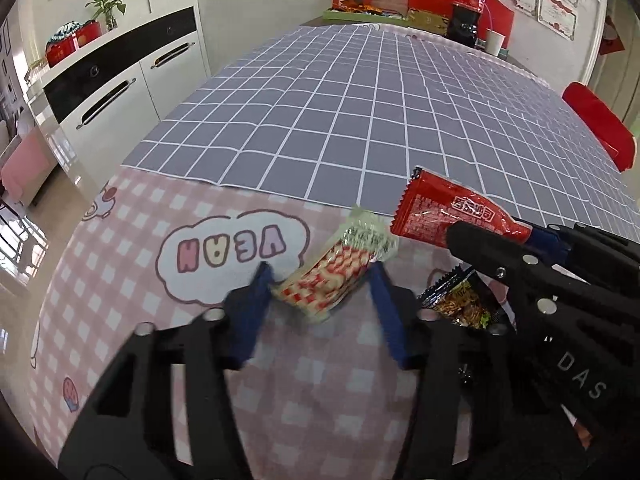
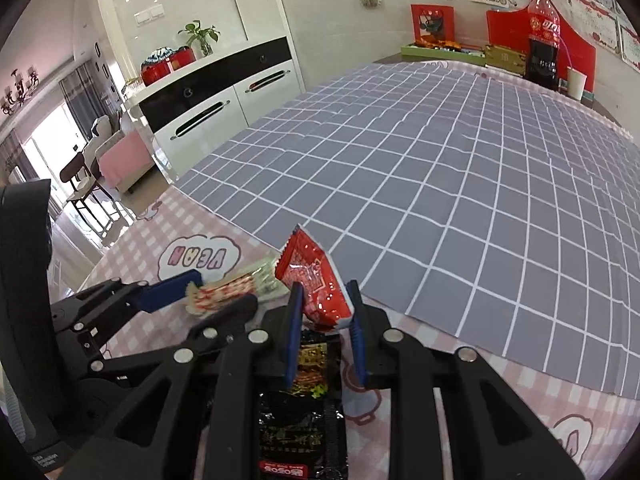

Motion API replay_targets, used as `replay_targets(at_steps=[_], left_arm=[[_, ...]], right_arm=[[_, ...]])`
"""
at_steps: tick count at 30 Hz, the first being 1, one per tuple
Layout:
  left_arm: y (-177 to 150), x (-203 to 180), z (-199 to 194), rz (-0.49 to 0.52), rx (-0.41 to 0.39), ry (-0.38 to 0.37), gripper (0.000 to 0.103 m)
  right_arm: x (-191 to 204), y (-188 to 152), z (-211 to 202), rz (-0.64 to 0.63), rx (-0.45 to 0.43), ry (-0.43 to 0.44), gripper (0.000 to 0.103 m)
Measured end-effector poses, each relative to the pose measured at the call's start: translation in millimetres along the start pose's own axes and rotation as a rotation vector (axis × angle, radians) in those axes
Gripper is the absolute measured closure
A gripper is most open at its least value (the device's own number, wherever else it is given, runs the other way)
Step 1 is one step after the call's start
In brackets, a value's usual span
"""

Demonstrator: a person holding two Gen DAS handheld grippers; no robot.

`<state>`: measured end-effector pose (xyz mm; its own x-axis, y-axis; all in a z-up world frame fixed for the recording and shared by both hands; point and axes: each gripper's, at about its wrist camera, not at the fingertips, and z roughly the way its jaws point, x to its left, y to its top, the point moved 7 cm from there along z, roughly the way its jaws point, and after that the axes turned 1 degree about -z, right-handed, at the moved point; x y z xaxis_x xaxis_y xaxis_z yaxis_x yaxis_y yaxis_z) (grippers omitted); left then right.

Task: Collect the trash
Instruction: 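Grasp the red-and-white snack bar with the left tool while right holds the red bag, then carry both items over the blue bin and open the left tool to drop the bar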

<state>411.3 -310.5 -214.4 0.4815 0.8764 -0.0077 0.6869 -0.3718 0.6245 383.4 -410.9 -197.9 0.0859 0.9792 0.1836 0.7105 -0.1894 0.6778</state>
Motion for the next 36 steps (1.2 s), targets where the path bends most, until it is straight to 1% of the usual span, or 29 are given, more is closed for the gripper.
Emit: replay_targets(at_steps=[1,3,6,10,14,17,21,23,29,34,36], left_arm=[[0,-2,0,0.008,-0.002,-0.007,0.066],[0,-4,-1,0.021,-0.004,-0.015,0.071],[0,-8,-1,0.037,-0.007,-0.010,0.077],[-2,-5,-5,0.010,-0.017,0.011,0.078],[-8,5,-16,-0.051,-0.041,0.016,0.079],[-15,16,-28,-0.095,-0.050,0.008,0.079],[-21,39,-54,-0.137,-0.075,0.035,0.079],[-25,52,-71,-0.161,-0.093,0.060,0.079],[-38,81,-116,-0.220,-0.147,0.093,0.079],[-55,111,-158,-0.262,-0.194,0.129,0.078],[-67,128,-174,-0.284,-0.210,0.156,0.078]], right_arm=[[0,0,0,0.000,0.001,0.004,0.081],[1,-2,1,0.004,0.006,0.010,0.081],[3,-2,2,0.001,0.008,0.012,0.081],[5,-1,2,-0.010,0.005,0.018,0.081],[14,2,-2,-0.037,-0.012,0.023,0.081],[27,3,-8,-0.061,-0.023,0.047,0.081],[55,7,-20,-0.109,-0.046,0.071,0.081],[69,7,-27,-0.130,-0.052,0.082,0.081],[118,6,-53,-0.182,-0.084,0.111,0.081],[163,-4,-74,-0.222,-0.102,0.139,0.081],[181,-8,-79,-0.237,-0.104,0.155,0.081]])
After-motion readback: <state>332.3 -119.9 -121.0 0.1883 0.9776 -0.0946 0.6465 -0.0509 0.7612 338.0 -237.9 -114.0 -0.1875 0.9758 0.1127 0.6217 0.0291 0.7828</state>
